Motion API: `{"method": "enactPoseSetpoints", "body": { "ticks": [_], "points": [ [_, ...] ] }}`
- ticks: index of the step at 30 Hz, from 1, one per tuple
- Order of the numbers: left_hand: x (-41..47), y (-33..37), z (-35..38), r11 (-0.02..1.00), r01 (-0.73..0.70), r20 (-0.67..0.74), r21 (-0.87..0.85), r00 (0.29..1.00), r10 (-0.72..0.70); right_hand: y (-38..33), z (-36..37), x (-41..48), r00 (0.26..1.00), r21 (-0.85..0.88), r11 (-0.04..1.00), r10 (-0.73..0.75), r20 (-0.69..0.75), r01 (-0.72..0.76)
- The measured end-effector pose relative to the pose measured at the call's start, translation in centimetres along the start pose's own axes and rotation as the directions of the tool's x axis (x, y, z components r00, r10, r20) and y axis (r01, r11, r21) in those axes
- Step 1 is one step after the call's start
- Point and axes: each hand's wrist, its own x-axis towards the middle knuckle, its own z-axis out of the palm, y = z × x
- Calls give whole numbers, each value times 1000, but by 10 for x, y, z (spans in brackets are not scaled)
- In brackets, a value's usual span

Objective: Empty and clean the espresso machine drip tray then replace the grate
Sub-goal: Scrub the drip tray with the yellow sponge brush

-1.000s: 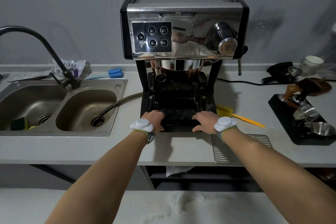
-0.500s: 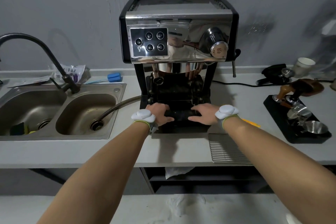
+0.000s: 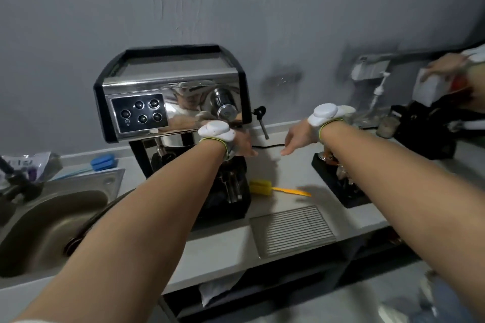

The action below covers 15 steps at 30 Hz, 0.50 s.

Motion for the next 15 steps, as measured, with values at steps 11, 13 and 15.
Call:
{"method": "enactPoseSetpoints", "body": {
  "ticks": [11,13,15],
  "points": [
    [28,64,17,988,-119,42,103,993,115,54,27,0,992,-8,993,113,-48,-114],
    [42,67,41,985,-159,83,70,985,153,57,42,17,994,24,995,96,-47,-95],
    [55,67,72,984,-176,108,18,979,173,57,63,39,997,40,996,75,-35,-74]
  ]
}}
